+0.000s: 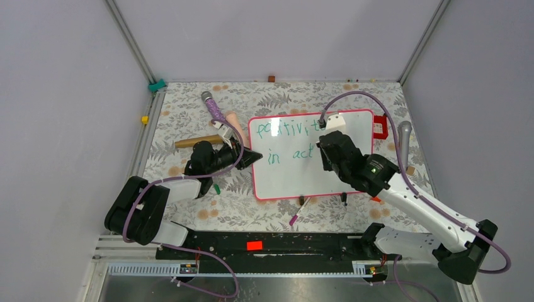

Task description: Write a sentence on the whiteboard

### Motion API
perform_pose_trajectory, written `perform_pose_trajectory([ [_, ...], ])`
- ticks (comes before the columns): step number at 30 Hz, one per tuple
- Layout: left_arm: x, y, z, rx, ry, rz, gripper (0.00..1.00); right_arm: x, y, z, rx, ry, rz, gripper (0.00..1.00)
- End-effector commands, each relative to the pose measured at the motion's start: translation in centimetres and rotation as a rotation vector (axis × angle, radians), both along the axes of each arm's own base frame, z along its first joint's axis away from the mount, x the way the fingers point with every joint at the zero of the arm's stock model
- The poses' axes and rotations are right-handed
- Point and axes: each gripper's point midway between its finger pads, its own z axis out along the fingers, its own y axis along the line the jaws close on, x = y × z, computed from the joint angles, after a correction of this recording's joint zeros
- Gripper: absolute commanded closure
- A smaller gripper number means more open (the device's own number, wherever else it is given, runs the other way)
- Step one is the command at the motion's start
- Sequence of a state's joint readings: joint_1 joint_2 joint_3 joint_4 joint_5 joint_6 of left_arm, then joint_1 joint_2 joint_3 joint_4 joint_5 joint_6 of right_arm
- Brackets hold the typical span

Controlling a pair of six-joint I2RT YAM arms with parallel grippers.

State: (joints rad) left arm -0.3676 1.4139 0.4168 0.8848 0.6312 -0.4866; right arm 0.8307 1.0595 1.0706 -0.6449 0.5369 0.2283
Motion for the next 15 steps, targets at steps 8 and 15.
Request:
perform_pose_trajectory([
  [8,2.9,2.4,-1.0,0.119,-0.117,0.166,1.00,-0.6,0.2,-1.1,0.014,0.044,0.022,1.00],
  [15,2.8,2.3,-1.0,0.119,-0.116,0.163,1.00,-0.6,0.3,-2.2,-0.002,0.067,0.019,1.00],
])
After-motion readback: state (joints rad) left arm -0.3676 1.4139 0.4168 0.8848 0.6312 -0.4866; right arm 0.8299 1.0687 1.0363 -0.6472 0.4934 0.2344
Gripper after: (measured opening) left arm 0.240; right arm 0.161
